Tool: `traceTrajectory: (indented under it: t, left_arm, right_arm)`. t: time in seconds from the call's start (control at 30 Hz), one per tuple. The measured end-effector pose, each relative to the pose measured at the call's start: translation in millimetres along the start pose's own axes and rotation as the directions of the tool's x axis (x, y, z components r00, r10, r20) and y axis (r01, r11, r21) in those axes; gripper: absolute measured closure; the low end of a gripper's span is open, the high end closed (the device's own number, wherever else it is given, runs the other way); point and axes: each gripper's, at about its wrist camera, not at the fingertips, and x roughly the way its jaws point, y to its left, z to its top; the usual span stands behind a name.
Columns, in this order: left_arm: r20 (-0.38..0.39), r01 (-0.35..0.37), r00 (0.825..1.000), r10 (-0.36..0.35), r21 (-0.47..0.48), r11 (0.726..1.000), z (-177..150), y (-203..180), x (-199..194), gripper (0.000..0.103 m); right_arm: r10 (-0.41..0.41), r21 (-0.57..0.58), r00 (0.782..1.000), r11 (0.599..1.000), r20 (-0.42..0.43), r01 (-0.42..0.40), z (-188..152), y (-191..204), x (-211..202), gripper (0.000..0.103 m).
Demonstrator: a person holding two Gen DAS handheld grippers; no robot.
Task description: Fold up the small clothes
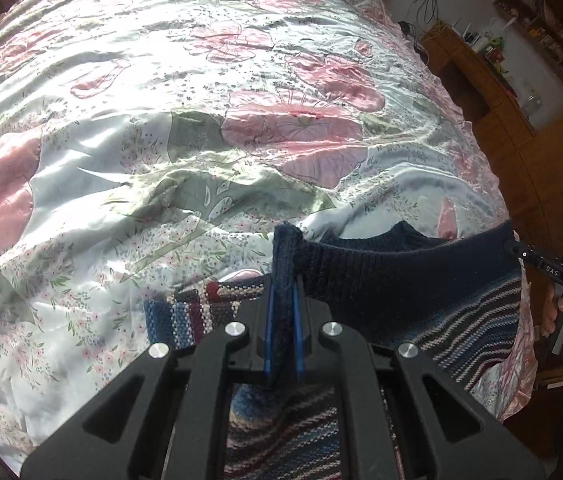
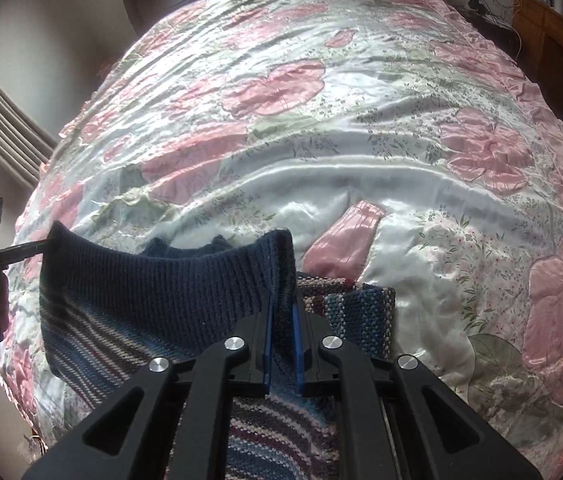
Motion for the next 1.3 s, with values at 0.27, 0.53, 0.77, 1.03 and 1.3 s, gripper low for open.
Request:
traceTrajectory:
  t: [0.27, 0.53, 0.77, 1.03, 1.3]
  left_arm:
    - [-0.053, -0.053, 0.997, 0.05, -0.052, 0.997, -3.5, 22.2, 43.6, 0.097]
    - [0.019, -0.09, 0.996, 0.09, -0.003, 0.996, 39.3, 9.7, 6.3, 0.097]
    - [-0.078, -0.147, 0.987, 0.144, -0.031, 0.989, 21.8, 30.0, 69.6, 0.097]
    - [-0.041, -0.143, 0.989, 0.141, -0.048, 0.988, 32.3, 32.8, 70.1, 0.097]
    - [-0.061, -0.156, 0.987, 0.152, -0.067, 0.985, 31.6, 40.9, 83.0, 0.097]
  right_arm:
    - [-0.066, 0.006, 0.997, 0.998, -0.041, 0.066, 7.4, -5.4, 29.5, 0.095]
    - [-0.049, 0.021, 0.998, 0.999, 0.029, 0.048, 41.7, 0.3, 14.3, 0.095]
    - [-0.126, 0.041, 0.991, 0.991, -0.052, 0.129, 32.1, -6.8, 71.9, 0.095]
    - [-0.131, 0.074, 0.991, 0.989, 0.001, 0.131, 46.6, -8.9, 68.6, 0.095]
    - [-0.137, 0.113, 0.99, 0.984, -0.026, 0.139, 42.2, -19.8, 88.7, 0.095]
